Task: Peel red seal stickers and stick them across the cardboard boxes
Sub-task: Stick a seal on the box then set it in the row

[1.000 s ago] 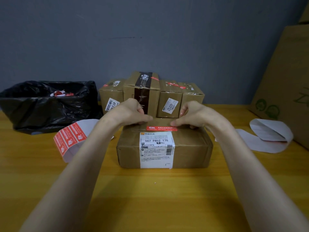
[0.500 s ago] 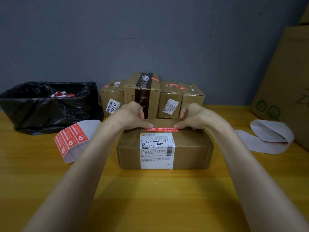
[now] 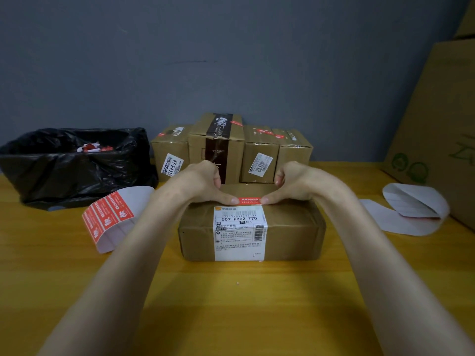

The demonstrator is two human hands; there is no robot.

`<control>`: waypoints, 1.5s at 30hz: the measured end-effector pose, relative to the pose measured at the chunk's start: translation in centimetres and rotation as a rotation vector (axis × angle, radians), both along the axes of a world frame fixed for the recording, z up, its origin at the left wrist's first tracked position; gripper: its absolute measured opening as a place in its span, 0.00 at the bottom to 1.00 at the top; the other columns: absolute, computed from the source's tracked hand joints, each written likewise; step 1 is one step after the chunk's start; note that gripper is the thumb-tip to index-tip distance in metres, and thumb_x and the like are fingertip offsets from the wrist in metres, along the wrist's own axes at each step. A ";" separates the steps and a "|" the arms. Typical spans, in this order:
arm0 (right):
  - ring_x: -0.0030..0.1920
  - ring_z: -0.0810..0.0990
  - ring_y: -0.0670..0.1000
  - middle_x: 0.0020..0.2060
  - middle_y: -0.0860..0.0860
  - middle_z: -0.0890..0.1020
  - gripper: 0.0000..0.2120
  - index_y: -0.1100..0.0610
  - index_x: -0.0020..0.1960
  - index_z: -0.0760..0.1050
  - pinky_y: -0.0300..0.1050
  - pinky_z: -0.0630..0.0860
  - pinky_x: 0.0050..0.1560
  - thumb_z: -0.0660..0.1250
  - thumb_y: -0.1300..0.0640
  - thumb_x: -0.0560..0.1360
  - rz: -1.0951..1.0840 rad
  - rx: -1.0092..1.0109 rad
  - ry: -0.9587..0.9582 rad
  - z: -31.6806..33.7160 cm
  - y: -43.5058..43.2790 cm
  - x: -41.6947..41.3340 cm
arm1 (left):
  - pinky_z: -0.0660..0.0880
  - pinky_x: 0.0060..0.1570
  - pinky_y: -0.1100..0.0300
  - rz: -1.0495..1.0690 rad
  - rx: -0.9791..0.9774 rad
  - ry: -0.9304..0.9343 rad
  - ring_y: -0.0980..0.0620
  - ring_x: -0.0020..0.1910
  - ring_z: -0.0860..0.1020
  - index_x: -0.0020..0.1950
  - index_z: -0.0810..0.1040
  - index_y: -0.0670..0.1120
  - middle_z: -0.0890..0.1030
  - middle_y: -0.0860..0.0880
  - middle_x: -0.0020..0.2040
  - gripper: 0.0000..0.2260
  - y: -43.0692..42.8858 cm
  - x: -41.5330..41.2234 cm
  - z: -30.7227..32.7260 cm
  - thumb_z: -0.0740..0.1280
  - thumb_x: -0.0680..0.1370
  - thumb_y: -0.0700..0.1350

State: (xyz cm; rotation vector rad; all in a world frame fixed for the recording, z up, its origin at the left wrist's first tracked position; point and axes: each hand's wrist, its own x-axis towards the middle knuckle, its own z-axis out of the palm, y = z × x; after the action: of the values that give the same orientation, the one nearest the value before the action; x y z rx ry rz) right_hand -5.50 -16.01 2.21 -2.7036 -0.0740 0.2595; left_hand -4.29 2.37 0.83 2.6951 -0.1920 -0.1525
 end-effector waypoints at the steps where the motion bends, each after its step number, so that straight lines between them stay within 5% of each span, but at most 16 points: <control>1: 0.50 0.71 0.50 0.50 0.50 0.72 0.24 0.57 0.57 0.72 0.43 0.68 0.46 0.74 0.47 0.67 -0.012 -0.001 0.004 0.1 -0.3 0.0 | 0.72 0.46 0.58 -0.005 -0.001 0.004 0.52 0.46 0.73 0.39 0.72 0.48 0.73 0.54 0.40 0.15 0.2 0.0 0.1 0.74 0.67 0.55; 3: 0.50 0.71 0.50 0.51 0.50 0.72 0.26 0.58 0.59 0.72 0.43 0.68 0.46 0.74 0.47 0.67 -0.033 0.007 -0.002 0.2 -0.7 0.1 | 0.72 0.47 0.59 -0.018 -0.010 0.003 0.53 0.46 0.73 0.41 0.72 0.47 0.74 0.54 0.40 0.15 0.3 -0.1 0.2 0.74 0.68 0.55; 9: 0.46 0.72 0.50 0.39 0.47 0.72 0.17 0.53 0.40 0.68 0.39 0.65 0.33 0.73 0.44 0.68 -0.030 0.050 -0.056 -0.2 -0.3 0.3 | 0.70 0.43 0.59 -0.044 -0.027 -0.045 0.52 0.46 0.73 0.45 0.71 0.47 0.73 0.53 0.41 0.19 -1.6 -0.7 -0.1 0.71 0.68 0.60; 15: 0.48 0.72 0.50 0.45 0.50 0.73 0.16 0.56 0.49 0.71 0.41 0.68 0.39 0.72 0.49 0.70 -0.005 0.008 -0.031 -0.2 -0.7 0.2 | 0.69 0.45 0.58 -0.035 0.013 -0.022 0.51 0.47 0.72 0.48 0.70 0.46 0.74 0.50 0.45 0.20 -1.8 -0.7 -0.4 0.71 0.69 0.59; 21: 0.40 0.71 0.47 0.40 0.48 0.73 0.13 0.54 0.48 0.70 0.39 0.69 0.36 0.72 0.52 0.70 -0.016 0.043 0.006 -0.1 -1.3 0.5 | 0.68 0.51 0.59 -0.009 0.036 0.088 0.49 0.54 0.72 0.58 0.71 0.43 0.71 0.48 0.52 0.25 0.6 -0.4 0.3 0.70 0.71 0.58; 27: 0.47 0.72 0.49 0.40 0.47 0.72 0.18 0.55 0.48 0.70 0.40 0.68 0.37 0.74 0.47 0.68 0.015 0.023 -0.009 -0.3 -1.0 0.5 | 0.68 0.54 0.58 0.008 0.003 0.109 0.51 0.53 0.70 0.62 0.70 0.42 0.72 0.48 0.55 0.26 2.3 0.1 0.5 0.71 0.71 0.55; 31: 0.44 0.74 0.49 0.42 0.48 0.73 0.16 0.54 0.49 0.71 0.39 0.71 0.38 0.74 0.51 0.68 0.038 0.072 0.013 0.0 -1.9 0.5 | 0.69 0.60 0.56 -0.016 -0.016 0.091 0.50 0.59 0.69 0.65 0.68 0.45 0.70 0.46 0.64 0.30 3.0 -0.1 0.8 0.72 0.69 0.56; 36: 0.50 0.75 0.50 0.47 0.50 0.76 0.14 0.55 0.52 0.73 0.41 0.74 0.43 0.71 0.50 0.72 -0.007 0.221 -0.103 0.2 -3.3 0.6 | 0.60 0.70 0.52 -0.281 0.105 0.227 0.49 0.74 0.56 0.76 0.50 0.56 0.52 0.53 0.77 0.46 3.0 -1.5 1.4 0.70 0.64 0.61; 45: 0.65 0.69 0.52 0.66 0.51 0.70 0.26 0.52 0.67 0.67 0.46 0.69 0.61 0.66 0.42 0.73 0.076 0.047 -0.063 -0.6 -1.3 0.9 | 0.67 0.60 0.58 -0.178 0.048 0.093 0.48 0.68 0.67 0.75 0.58 0.49 0.65 0.47 0.72 0.30 0.9 0.1 -0.1 0.61 0.76 0.58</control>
State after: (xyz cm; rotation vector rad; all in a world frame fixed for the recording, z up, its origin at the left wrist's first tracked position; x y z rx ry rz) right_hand -4.58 -17.35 1.61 -2.6651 -0.1994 0.1931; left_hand -4.24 3.23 0.72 2.7088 -0.4049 -0.3395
